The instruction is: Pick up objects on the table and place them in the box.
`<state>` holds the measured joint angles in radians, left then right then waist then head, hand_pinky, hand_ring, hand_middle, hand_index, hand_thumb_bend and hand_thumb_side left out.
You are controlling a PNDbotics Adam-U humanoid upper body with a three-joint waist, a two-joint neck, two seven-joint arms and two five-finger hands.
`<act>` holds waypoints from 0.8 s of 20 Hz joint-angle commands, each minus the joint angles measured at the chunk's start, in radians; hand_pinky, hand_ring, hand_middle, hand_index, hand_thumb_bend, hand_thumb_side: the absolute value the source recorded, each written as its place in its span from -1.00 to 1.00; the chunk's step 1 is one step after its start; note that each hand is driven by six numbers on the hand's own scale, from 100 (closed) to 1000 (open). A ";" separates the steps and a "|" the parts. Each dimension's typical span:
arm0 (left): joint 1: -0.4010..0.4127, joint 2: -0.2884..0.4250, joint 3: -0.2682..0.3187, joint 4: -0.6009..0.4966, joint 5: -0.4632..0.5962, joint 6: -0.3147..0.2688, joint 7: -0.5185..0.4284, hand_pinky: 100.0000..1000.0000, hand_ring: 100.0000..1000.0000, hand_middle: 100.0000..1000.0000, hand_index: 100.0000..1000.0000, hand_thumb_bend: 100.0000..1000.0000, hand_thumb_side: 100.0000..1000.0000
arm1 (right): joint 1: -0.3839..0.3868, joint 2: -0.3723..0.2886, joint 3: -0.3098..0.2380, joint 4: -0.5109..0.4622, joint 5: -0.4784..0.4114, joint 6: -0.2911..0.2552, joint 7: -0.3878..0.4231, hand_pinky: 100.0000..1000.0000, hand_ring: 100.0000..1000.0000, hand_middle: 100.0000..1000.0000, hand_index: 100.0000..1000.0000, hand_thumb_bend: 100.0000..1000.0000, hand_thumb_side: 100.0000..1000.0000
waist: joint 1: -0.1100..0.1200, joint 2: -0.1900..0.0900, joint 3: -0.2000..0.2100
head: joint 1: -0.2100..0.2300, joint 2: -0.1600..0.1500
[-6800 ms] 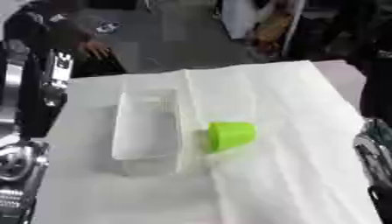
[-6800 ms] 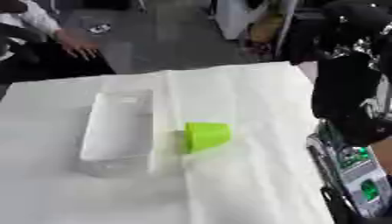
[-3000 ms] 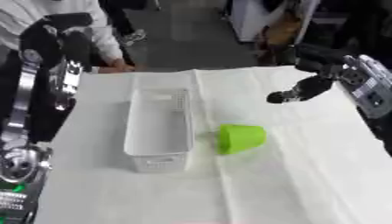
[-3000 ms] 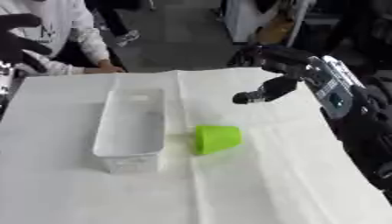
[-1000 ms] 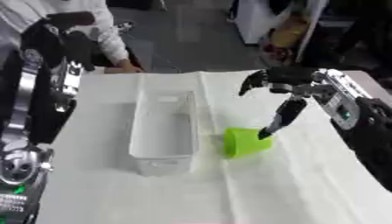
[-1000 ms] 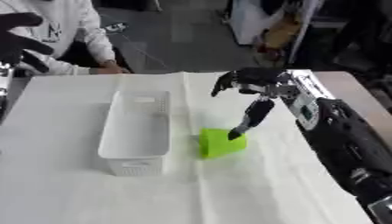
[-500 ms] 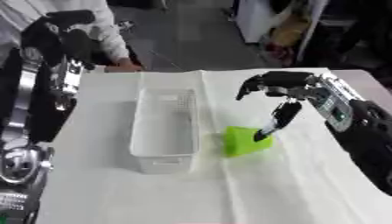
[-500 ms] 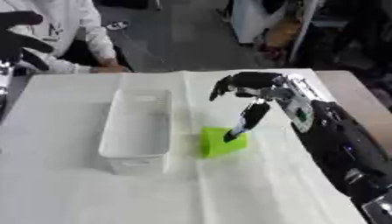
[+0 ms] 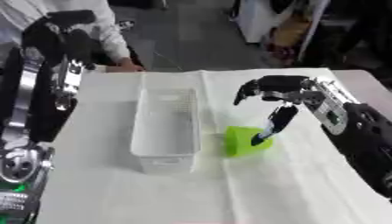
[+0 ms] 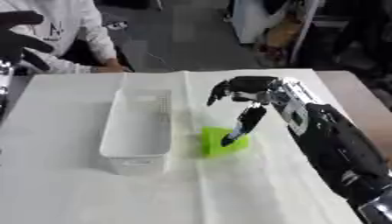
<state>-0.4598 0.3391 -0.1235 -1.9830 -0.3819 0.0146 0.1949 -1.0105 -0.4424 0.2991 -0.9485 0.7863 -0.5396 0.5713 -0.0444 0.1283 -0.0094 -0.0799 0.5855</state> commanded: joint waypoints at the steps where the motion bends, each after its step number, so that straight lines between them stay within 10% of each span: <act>1: -0.018 0.001 0.001 -0.017 0.006 -0.003 -0.005 -0.22 0.03 0.46 0.63 -0.63 0.92 | -0.012 -0.009 -0.003 -0.001 0.008 -0.077 0.071 0.58 0.58 0.54 0.66 0.52 -0.07 | 0.002 -0.014 0.002 | -0.001 -0.004; 16: -0.024 -0.006 0.000 -0.017 0.008 -0.005 -0.006 -0.21 0.03 0.46 0.64 -0.63 0.92 | 0.032 -0.007 -0.012 0.050 0.057 -0.082 0.060 0.57 0.57 0.52 0.64 0.51 -0.18 | 0.003 -0.009 0.011 | -0.001 -0.007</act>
<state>-0.4646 0.3307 -0.1236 -1.9830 -0.3784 0.0109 0.1912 -0.9649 -0.4313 0.2985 -0.8932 0.8347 -0.5473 0.5637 -0.0442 0.1309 0.0014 -0.0799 0.5855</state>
